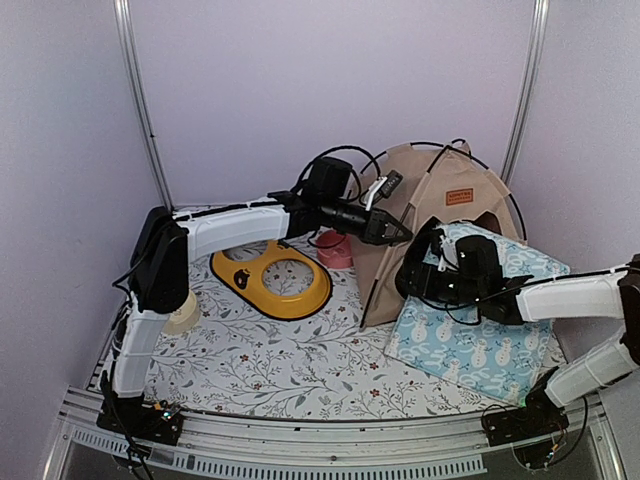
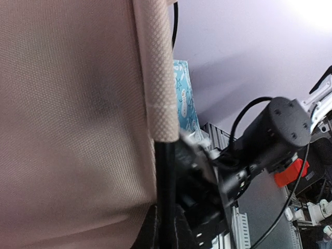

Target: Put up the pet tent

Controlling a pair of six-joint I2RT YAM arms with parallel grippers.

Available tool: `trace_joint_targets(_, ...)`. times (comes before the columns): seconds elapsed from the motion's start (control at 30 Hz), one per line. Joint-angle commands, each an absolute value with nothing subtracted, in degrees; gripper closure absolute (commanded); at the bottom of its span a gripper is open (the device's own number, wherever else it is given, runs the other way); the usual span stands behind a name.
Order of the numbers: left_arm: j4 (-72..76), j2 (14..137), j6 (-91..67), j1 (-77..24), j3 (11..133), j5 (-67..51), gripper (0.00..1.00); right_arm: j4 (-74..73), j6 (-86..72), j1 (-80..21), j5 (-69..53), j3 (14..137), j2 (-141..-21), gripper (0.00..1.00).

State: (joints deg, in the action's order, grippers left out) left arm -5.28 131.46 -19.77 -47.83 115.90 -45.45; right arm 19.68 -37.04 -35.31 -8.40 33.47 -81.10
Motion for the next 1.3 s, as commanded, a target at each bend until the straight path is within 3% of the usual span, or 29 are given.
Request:
trace_joint_targets(0.0,-6.43,132.49,-20.82,-46.36,114.0,-42.92,1.0,8.62,-36.12,-35.57,-2.5,34.32,-71.18,0.33)
trace_joint_targets(0.23,-6.63,132.13,-19.73,-45.98,113.09,-42.87,1.0,-14.59,-39.07,-33.8,14.45,39.13,-59.51,0.13)
trace_joint_targets(0.43,-7.1,131.34,-18.3,-46.03,112.2,-43.37,1.0,-23.12,-38.51,-24.12,20.24,42.56,-51.05,0.0)
trace_joint_targets(0.83,-6.88,130.35,-16.47,-45.97,111.12,-45.28,1.0,-30.78,-36.11,8.06,16.13,41.72,-42.7,0.01)
trace_joint_targets(1.0,-6.94,130.26,-15.87,-46.02,110.67,-45.87,1.0,-26.94,-35.11,19.91,7.68,38.53,-41.47,0.01)
trace_joint_targets(1.27,-6.4,130.34,-15.63,-46.01,110.82,-46.56,1.0,-8.58,-34.42,34.34,-24.71,26.55,-45.13,0.01)
